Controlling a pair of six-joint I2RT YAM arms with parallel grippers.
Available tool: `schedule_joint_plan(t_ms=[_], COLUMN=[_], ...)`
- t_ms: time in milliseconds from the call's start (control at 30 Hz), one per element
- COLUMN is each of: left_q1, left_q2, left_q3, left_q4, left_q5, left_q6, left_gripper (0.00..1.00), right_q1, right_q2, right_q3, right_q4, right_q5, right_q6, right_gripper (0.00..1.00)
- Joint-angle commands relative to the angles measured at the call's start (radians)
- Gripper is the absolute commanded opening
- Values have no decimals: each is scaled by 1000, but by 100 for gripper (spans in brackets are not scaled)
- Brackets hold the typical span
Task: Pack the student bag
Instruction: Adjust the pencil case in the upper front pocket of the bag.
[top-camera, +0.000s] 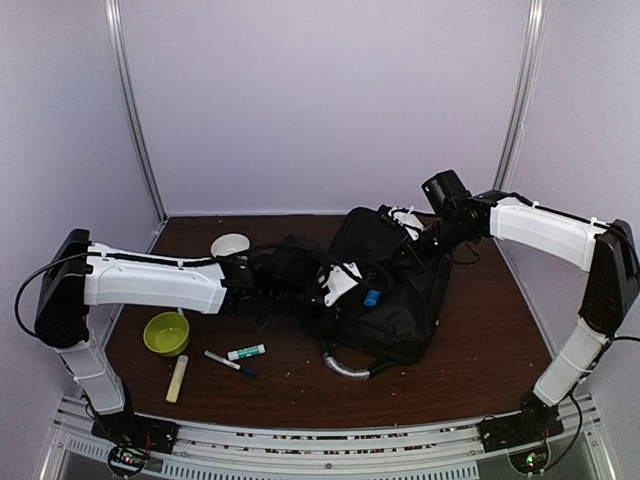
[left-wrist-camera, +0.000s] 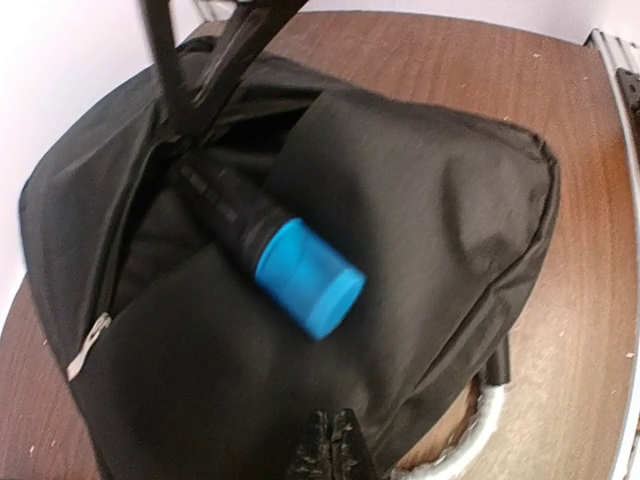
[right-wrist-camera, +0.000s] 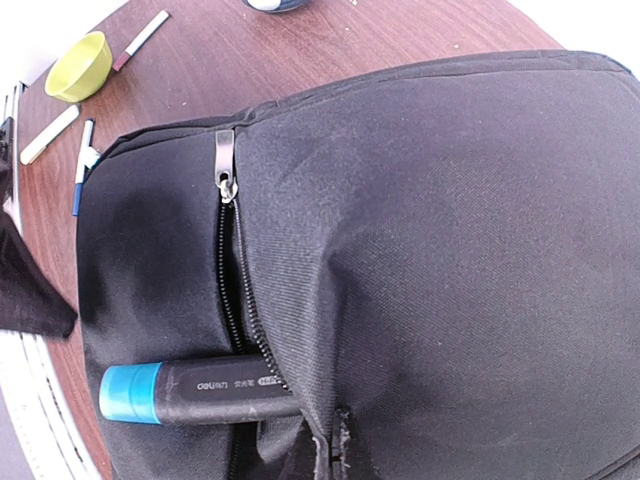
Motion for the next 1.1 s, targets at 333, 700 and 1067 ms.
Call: schedule_joint_plan(t_ms=[333,700,1067], left_q1=[6,113,136], left_q2=[241,465,397], left_q3=[256,527,317], left_q4=[27,64,456], left_q5=[67,-83,-38], left_q6=[6,29,9], left_gripper=[0,0,0], right_q1=[5,5,-4], right_q2=[-53,-63,-45], right_q3=[53,36,37], right_q4=[70,77,86], right_q5=[-75,-75,-85], right_q6=[6,2,11], right_gripper=[0,0,0])
